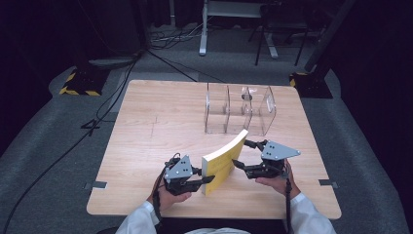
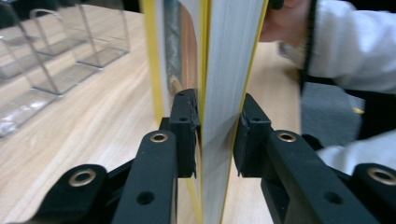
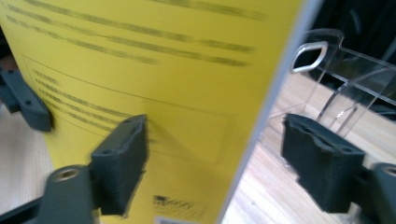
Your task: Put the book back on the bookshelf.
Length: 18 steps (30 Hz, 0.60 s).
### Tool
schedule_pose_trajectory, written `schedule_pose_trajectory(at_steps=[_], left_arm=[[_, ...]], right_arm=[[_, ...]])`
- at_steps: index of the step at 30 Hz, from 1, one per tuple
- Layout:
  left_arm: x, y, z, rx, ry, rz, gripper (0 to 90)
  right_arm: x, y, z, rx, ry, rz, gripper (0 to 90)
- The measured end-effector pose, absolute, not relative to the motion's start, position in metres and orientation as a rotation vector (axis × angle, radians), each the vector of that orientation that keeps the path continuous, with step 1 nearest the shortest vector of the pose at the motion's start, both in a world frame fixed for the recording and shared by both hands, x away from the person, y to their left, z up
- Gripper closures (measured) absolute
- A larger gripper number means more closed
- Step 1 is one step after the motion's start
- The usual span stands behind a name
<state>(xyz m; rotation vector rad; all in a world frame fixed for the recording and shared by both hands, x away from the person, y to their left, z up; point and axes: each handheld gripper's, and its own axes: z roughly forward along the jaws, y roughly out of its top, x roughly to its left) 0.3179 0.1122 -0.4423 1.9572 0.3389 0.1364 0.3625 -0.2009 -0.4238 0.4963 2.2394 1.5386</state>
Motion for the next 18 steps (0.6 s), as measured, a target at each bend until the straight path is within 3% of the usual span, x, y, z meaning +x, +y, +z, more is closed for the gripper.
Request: schedule_pose_trajectory(at_steps=[5,9,18], left_arm=[[0.321,0.121,-0.441,1.970,0.294,0.090,74.6],[0.322,0.125,-0.440,1.989,0.260,0.080,74.8],[0.324,0.139,-0.440,2.018,0.292,0.134,71.6]], right_arm=[[0.365,-0.203,-0.426,0.424,2.310,1.584,19.8],[0.366,-0.201,-0.431,0.362,2.386,1.602,26.0],[0.360,-0.200,-0.437,0.233,2.459,1.651,55.2]])
